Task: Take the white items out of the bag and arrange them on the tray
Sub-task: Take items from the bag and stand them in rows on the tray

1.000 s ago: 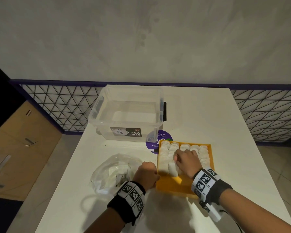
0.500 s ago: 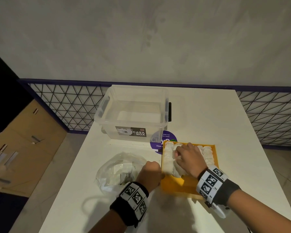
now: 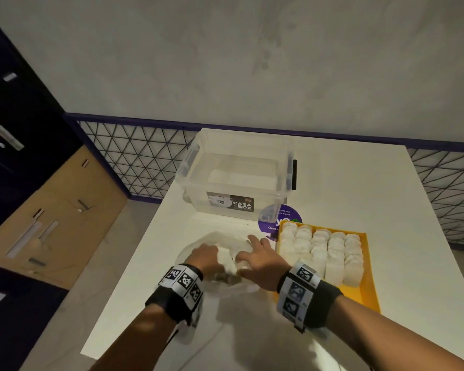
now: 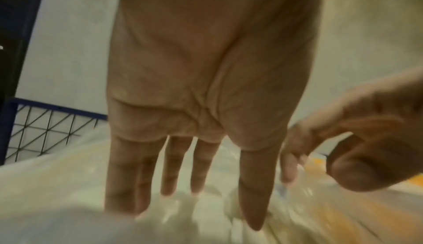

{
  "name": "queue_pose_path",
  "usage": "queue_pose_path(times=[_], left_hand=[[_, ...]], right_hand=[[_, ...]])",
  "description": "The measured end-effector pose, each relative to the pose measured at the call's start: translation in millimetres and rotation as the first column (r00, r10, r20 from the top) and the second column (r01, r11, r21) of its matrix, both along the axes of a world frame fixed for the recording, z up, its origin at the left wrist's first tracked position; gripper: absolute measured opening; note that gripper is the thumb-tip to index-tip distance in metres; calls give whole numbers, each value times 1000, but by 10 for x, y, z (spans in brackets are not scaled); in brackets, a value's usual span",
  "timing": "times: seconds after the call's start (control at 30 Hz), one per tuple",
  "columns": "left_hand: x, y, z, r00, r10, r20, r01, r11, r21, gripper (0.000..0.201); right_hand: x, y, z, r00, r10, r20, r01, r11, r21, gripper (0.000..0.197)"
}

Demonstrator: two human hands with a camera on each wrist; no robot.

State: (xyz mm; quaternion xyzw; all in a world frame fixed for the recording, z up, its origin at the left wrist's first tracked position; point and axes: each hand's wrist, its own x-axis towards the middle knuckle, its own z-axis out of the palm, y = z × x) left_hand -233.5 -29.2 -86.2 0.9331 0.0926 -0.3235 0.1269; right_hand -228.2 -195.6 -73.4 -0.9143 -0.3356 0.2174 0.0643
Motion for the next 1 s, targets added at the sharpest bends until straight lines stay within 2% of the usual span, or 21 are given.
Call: queue_pose_path(times=[0.07,0.1,0.2,0.3,0.37,0.47,0.53,0.6,0.7,0.77,0.83,0.93,1.0], left_hand=[[-10,-80,-137,999,38,-8,-38,999,-19,79],[-17,-118,-200,999,43,-15,-44,998,-37,86],[-84,-238,-318,1000,15,2,-15,1000,25,80],[-147,-305,-471,989,10,149,-31,990,137,73],[-173,-333,-516,970,-10,243,-26,989,144,63],[-188,-306,-514,909,-40,415,15,998,64,44],[-192,-245,-519,905,-5,426,31,998,-54,38],[-162,-173,-567,876,55,480,31,985,-171,36],[-160,-89,-527,840,364,403,-208,901,-382,75],[-165,-96,-517,823,438,360,-255,853,-455,80],[-162,-163,-422,876,376,302,-197,851,-488,80],[-175,-301,-382,953,169,251,-104,962,-253,58],[-184,-335,-430,918,29,396,8,996,-93,45]], right_hand=[[-15,36,-72,998,-55,-29,56,998,30,41],[-39,54,-86,997,-75,-34,77,995,68,44],[-32,79,-154,996,-68,-61,76,985,152,53],[-13,93,-173,993,-67,-93,85,976,201,56],[-28,100,-241,995,-43,-87,65,963,263,55],[-38,90,-272,996,-32,-79,53,959,278,55],[-23,75,-219,995,-64,-83,85,954,288,49],[13,52,-171,995,-82,-58,93,971,220,38],[58,32,-126,997,-76,32,72,991,110,35],[72,50,-127,994,-80,73,71,990,123,40],[69,85,-143,993,-80,81,63,978,198,42],[41,110,-145,996,-73,48,59,967,248,46],[44,101,-141,998,-56,17,51,973,223,51]])
